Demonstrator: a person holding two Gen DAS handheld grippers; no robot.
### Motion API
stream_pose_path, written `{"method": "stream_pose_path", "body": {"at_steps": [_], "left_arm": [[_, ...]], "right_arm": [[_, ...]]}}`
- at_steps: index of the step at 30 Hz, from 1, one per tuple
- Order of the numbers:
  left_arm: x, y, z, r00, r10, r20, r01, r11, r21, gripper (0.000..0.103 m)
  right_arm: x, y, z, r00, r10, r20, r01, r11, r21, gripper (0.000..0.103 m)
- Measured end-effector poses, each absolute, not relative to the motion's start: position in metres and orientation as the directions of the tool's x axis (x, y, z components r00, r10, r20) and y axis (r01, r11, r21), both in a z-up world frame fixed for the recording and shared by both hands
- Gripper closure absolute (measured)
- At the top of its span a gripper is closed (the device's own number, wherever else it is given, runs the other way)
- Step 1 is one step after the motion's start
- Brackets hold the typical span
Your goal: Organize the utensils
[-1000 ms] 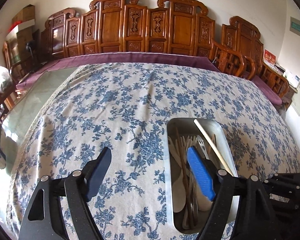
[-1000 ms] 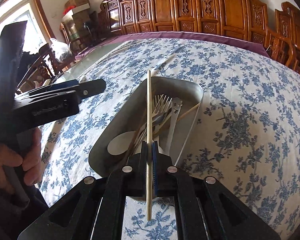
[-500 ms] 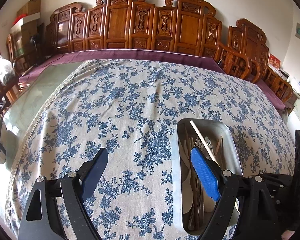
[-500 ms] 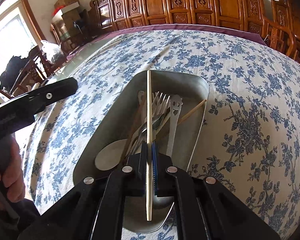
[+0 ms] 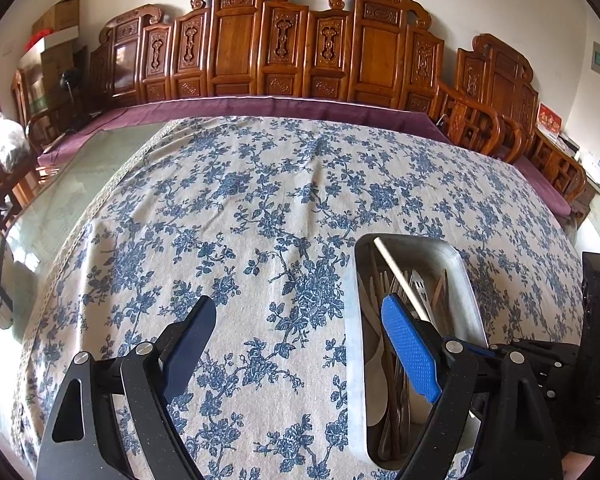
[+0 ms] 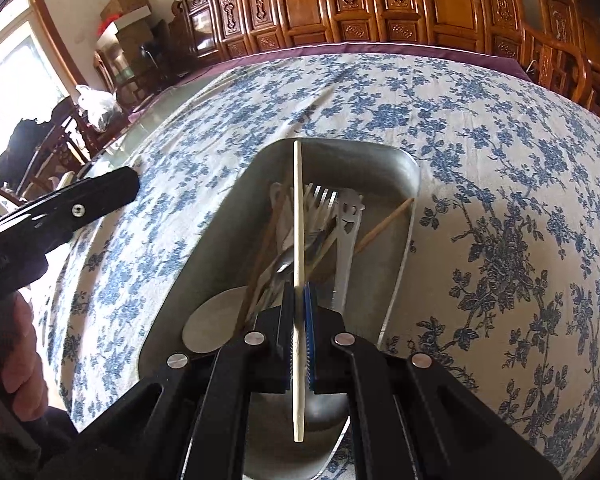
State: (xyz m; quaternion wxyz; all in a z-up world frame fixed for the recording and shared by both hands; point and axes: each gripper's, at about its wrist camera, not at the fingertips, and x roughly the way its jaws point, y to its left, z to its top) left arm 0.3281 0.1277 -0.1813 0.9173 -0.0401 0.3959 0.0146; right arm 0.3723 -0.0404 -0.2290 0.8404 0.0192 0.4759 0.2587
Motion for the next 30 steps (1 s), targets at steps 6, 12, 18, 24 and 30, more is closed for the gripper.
{"method": "stream_pose_path", "body": {"at_steps": [6,12,18,24,30], "left_arm": [[0.328,0.127,-0.182,0.685,-0.003,-0.728,-0.059,0.996,-0.06,0.021],[0.328,0.126,-0.183,0.686,-0.002,-0.728,-0.055,0.997,-0.055,0.021],[0.323,0.116,-0.183,0.692,0.0,-0.722,-0.039,0.999,-0.037,0.017],[0.318,0.099,-0.188,0.683,-0.011,-0.731,-0.013,1.0,-0.028,0.013],[0.309,0.078,-0.191,0.677,-0.016,-0.736,0.016,1.0,-0.008,0.011]], "right_arm": [[0.367,-0.038,-0.221,0.418,0.478,-0.773,-0.439,0.851,0.288,0.096],[0.356,-0.053,-0.212,0.453,0.475,-0.755,-0.442,0.854,0.273,0.096],[0.344,-0.081,-0.205,0.5,0.447,-0.742,-0.425,0.873,0.239,0.096],[0.332,-0.117,-0.2,0.543,0.418,-0.728,-0.389,0.894,0.224,0.091],[0.322,-0.151,-0.196,0.578,0.379,-0.723,-0.339,0.917,0.21,0.079]]}}
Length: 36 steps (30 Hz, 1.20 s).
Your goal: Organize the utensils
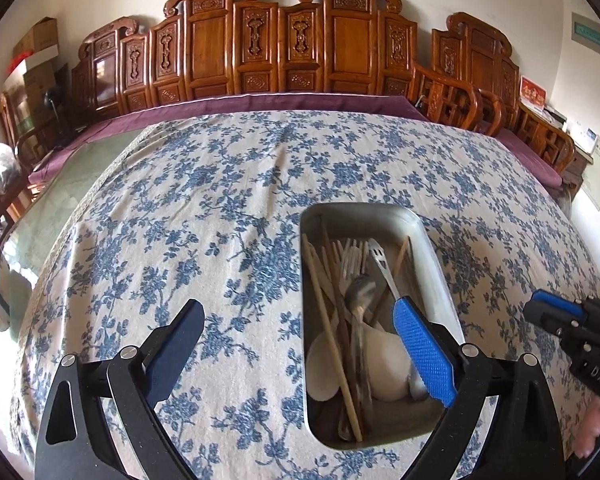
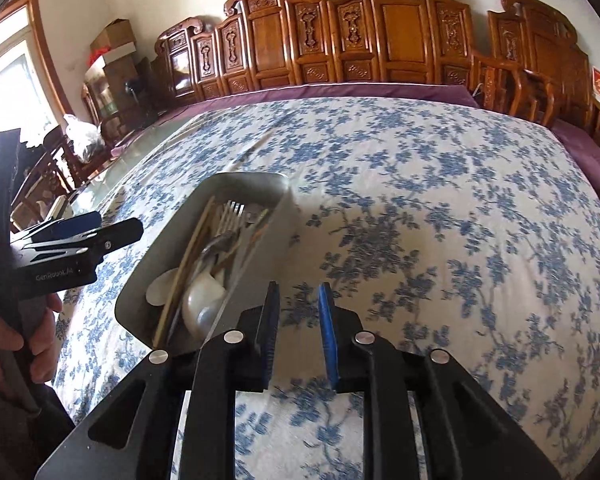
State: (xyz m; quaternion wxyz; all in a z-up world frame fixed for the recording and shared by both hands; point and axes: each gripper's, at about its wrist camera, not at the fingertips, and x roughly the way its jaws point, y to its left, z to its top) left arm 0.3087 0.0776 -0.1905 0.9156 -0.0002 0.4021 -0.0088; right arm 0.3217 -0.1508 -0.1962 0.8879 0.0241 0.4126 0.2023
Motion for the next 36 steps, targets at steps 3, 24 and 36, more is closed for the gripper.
{"method": "stream_pose_path", "body": {"at_steps": [3,24,36], "left_arm": [[0.302,0.067,-0.189,0.678,-0.016,-0.735,0.03,1.0,0.006,0.01],[0.205,0.004,-0.156,0.697,-0.032,-0.716,0.066,0.998,0.02,0.008],[0.163,-0.014,-0.11,0.741,-0.058,-0.669,0.079,0.997,0.001,0.008]], "right_arm": [[0.312,-0.168,-0.19,0.6,0.361,-0.714,-0.314,0.927,0.205,0.056],[0.219,-0.234,-0.145,0.698,0.27,-0.663,-0.225,0.962,0.155,0.003],[0.179,-0.243,-0.106,0.754,0.243,-0.61,-0.219,0.969,0.116,0.003]]}}
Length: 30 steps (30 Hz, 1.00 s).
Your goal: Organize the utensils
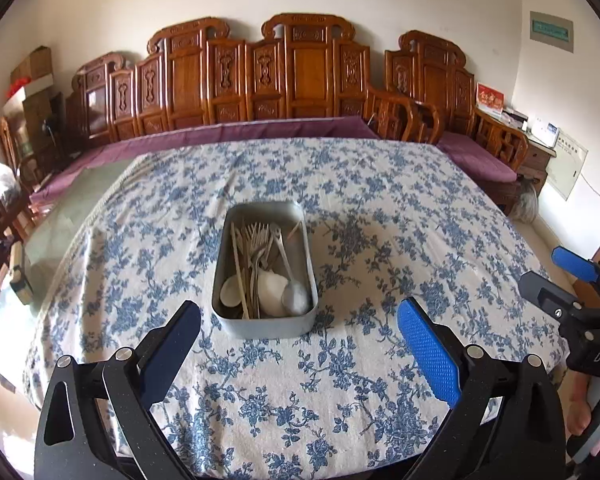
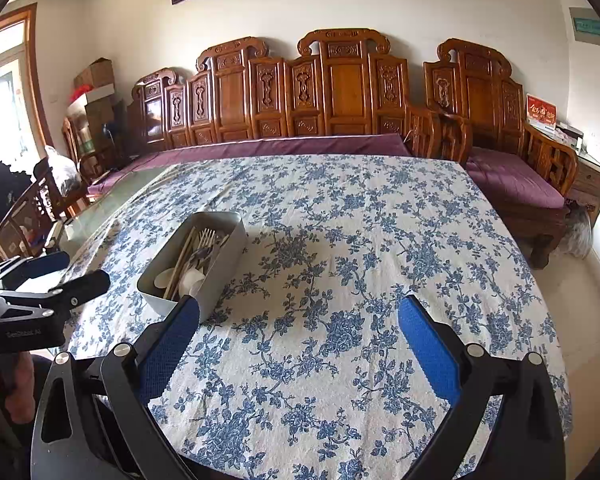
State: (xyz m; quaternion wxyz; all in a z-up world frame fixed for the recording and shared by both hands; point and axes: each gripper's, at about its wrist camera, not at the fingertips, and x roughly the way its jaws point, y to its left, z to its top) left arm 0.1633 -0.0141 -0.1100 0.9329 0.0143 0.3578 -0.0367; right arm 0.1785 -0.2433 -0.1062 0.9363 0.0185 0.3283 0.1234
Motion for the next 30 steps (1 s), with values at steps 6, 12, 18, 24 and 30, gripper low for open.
{"method": "stream_pose_path", "body": {"at_steps": [6,12,18,24,30], "left_arm": [[0.148,-0.019,-0.083,0.772,-0.039,-0.635,0.067,0.998,0.02,0.008],[0.136,-0.02,-0.06,0.804,-0.039,-0.593,0.063,0.998,0.019,0.008],[0.124,-0.019,-0.029,0.846,-0.038,-0.533,0.052,0.999,0.011,0.008],[0.111,-0.02,-0.003,0.876,-0.036,-0.481,0.045,0.999,0.006,0.008],[0.097,-0.021,0.011,0.896,-0.038,-0.443,0.045,0.999,0.007,0.008]], "right_arm": [[0.166,-0.247,-0.091,0.769,0.232,-0.596,-0.205,0.972,0.114,0.003],[0.154,-0.247,-0.067,0.804,0.227,-0.549,-0.204,0.973,0.104,0.003],[0.141,-0.244,-0.03,0.852,0.227,-0.473,-0.21,0.974,0.09,0.003],[0.128,-0.241,-0.001,0.889,0.212,-0.406,-0.207,0.977,0.058,0.003],[0.115,-0.243,0.014,0.906,0.213,-0.365,-0.204,0.977,0.062,0.003]]}}
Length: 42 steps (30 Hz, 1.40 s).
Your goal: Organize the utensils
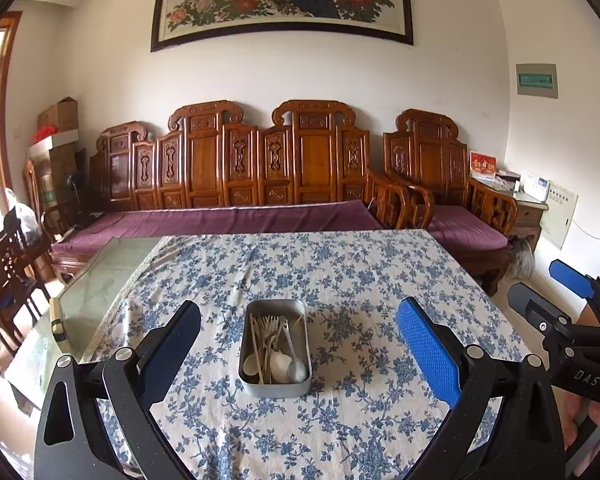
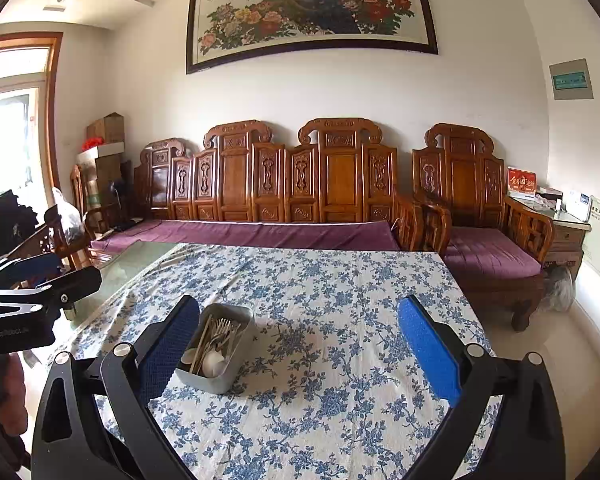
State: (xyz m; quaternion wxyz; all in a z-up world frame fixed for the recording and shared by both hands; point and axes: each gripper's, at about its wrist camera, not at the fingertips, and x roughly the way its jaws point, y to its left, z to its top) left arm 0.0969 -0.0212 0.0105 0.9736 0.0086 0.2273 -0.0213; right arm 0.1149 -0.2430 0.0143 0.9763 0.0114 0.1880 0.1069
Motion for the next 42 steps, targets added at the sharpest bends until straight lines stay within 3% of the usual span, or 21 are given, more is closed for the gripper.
{"method": "stream_pose_path", "body": {"at_steps": [42], "left_arm": [[0.0889,-0.016,0.013,0.902,-0.05,-0.429,0.043,0.999,-0.025,0.008]], "right_arm": [[0.112,-0.2345,0.0156,0.907,0.208,-0.366,-0.2,0.978,0.06,0.003]]}}
